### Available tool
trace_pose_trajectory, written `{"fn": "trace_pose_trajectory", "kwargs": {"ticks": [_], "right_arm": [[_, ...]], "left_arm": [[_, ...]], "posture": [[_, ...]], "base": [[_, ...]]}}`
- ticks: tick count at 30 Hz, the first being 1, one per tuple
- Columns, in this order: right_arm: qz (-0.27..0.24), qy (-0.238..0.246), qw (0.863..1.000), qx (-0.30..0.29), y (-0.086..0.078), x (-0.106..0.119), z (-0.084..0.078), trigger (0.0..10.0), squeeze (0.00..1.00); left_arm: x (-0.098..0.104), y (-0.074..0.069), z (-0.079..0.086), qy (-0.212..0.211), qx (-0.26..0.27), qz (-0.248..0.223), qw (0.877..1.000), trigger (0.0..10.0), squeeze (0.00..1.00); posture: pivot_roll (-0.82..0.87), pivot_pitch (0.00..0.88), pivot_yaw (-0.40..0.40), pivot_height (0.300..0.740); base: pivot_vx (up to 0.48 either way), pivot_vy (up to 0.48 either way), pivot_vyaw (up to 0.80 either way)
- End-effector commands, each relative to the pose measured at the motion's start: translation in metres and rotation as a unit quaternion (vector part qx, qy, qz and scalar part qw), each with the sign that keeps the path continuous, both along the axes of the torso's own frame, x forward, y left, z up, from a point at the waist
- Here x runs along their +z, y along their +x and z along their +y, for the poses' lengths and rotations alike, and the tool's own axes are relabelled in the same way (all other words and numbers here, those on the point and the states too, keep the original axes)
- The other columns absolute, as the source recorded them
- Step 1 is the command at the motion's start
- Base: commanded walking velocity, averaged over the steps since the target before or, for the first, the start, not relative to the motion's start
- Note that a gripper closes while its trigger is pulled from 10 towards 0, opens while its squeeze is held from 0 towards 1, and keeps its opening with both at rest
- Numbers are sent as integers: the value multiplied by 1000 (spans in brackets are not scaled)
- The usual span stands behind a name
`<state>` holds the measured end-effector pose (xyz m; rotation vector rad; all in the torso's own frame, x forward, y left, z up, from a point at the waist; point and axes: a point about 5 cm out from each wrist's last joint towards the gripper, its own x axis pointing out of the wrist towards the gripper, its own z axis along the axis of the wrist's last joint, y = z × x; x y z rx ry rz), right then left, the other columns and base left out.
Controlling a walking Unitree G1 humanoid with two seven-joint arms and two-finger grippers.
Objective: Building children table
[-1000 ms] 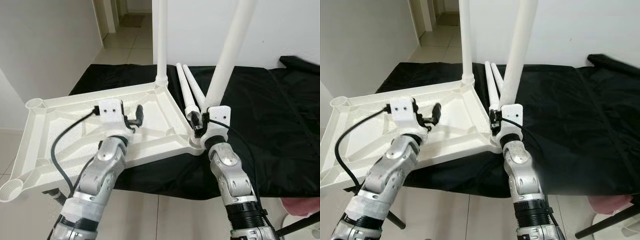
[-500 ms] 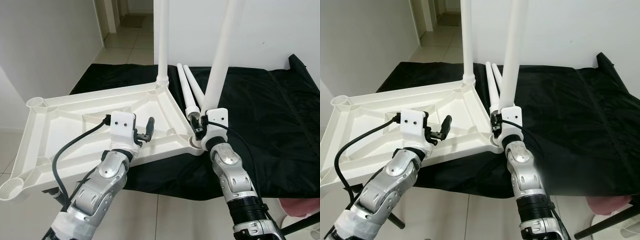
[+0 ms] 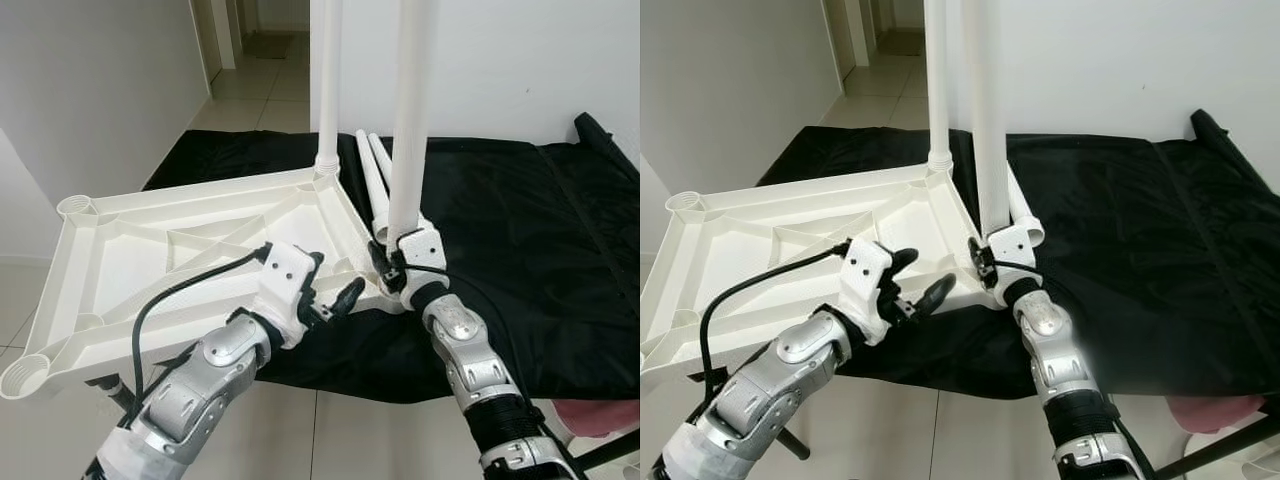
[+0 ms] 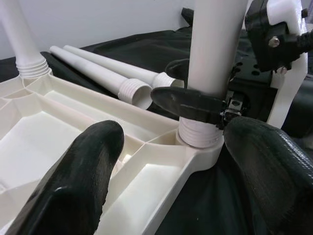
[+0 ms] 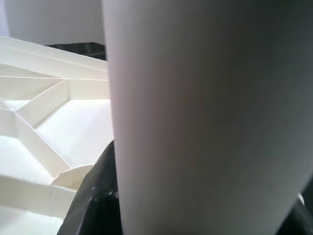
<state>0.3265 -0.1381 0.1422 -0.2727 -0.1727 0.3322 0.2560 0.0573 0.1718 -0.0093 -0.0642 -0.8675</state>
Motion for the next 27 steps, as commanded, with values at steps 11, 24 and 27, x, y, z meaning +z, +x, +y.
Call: {"fn": "trace_pose_trajectory", "kwargs": {"ticks": [11,24,27], "right_arm": [[59,-8,998,24,-9,-33,-10,10000,0],[117,87,989,4,3,-40,-14,10000,0],[118,90,989,10,7,-38,-13,10000,0]], "left_arm": [[3,1,-1,11,-8,-3,1000,10000,0],[7,3,-1,16,-14,-7,1000,10000,0],[7,3,-1,16,-11,-7,1000,10000,0]], "posture": [[17,0,54,740],[19,2,57,740],[30,7,49,740]], "base": [[0,0,0],[0,0,0],[0,0,0]]}}
